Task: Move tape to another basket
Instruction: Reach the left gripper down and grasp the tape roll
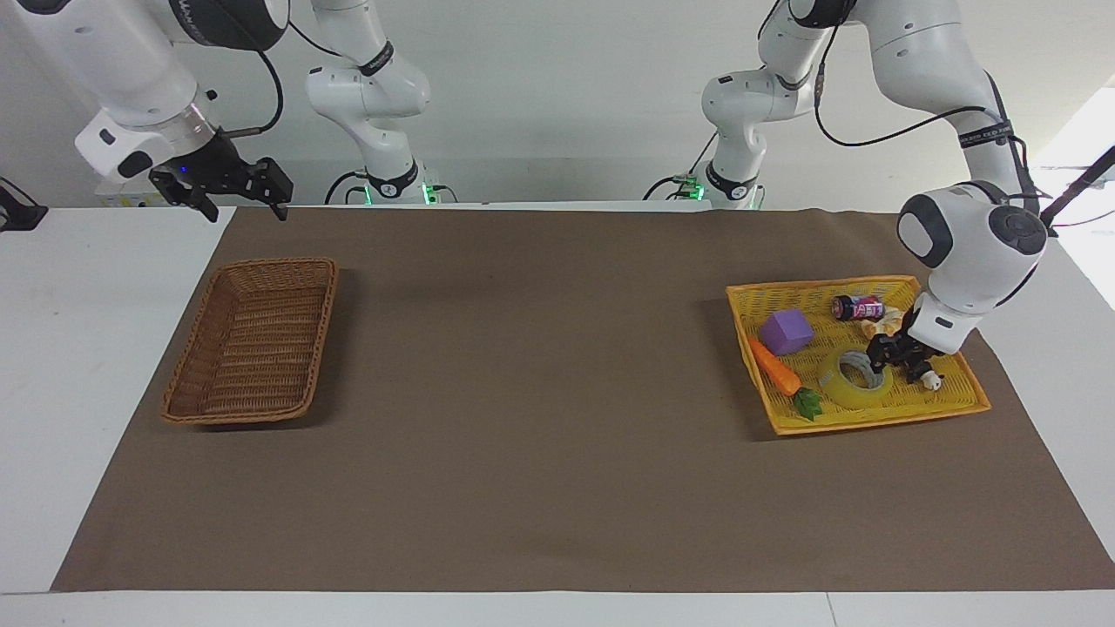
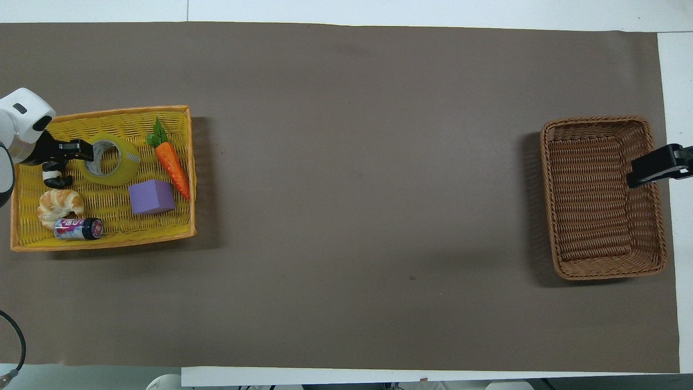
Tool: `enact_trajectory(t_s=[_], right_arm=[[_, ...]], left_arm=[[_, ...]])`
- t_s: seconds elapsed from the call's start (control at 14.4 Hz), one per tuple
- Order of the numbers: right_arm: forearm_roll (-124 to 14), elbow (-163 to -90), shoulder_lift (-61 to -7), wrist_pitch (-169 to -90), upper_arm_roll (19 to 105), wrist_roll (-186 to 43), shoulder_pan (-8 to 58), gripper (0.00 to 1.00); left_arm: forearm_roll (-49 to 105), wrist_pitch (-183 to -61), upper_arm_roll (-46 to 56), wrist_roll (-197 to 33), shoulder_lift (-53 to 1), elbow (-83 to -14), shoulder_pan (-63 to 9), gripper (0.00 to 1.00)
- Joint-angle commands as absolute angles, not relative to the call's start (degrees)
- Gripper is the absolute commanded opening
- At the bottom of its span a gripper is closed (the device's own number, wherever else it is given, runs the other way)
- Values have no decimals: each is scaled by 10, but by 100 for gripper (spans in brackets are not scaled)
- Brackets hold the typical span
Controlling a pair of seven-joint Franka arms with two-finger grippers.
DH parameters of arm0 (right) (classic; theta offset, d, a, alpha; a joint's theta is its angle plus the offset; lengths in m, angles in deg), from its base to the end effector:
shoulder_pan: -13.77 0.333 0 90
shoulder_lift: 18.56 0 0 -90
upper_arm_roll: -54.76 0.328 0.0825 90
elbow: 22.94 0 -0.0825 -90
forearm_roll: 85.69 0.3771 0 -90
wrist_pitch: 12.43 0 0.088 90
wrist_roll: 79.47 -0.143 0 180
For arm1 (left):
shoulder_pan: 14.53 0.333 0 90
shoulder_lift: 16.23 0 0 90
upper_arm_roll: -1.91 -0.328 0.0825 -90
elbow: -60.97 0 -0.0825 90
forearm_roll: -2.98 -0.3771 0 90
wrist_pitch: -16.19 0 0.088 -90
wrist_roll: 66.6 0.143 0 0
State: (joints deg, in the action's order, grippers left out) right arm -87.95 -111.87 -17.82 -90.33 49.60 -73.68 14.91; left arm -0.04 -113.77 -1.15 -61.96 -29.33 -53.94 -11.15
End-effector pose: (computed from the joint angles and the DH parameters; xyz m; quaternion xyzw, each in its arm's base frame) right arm 0.5119 -0.0425 0.6001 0.9957 0.0130 -0.0910 0.0113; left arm 0.5915 0.0688 0.3269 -0.9995 0.0017 -0.0144 0.0280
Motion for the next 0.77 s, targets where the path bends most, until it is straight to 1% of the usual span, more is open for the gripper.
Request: enact_trajectory(t_s=[0.0, 0.14, 0.28, 0.49, 0.7], right_arm=[[-883, -1130, -168, -901, 502, -730, 143, 99], [-883, -1130, -168, -901, 502, -730, 143, 99], [-883, -1130, -168, -901, 502, -730, 143, 99], [-883, -1129, -168, -901, 502, -730, 143, 99], [-883, -1130, -168, -901, 502, -730, 143, 99]], left_arm=[[6, -1165, -10, -640, -319, -533, -114, 57], [6, -1185, -10, -653, -338, -535, -116, 56], [6, -1187, -10, -651, -345, -537, -114, 49], [6, -1197, -10, -648, -350, -541, -109, 43], [6, -1206, -10, -647, -351, -550, -102, 43]])
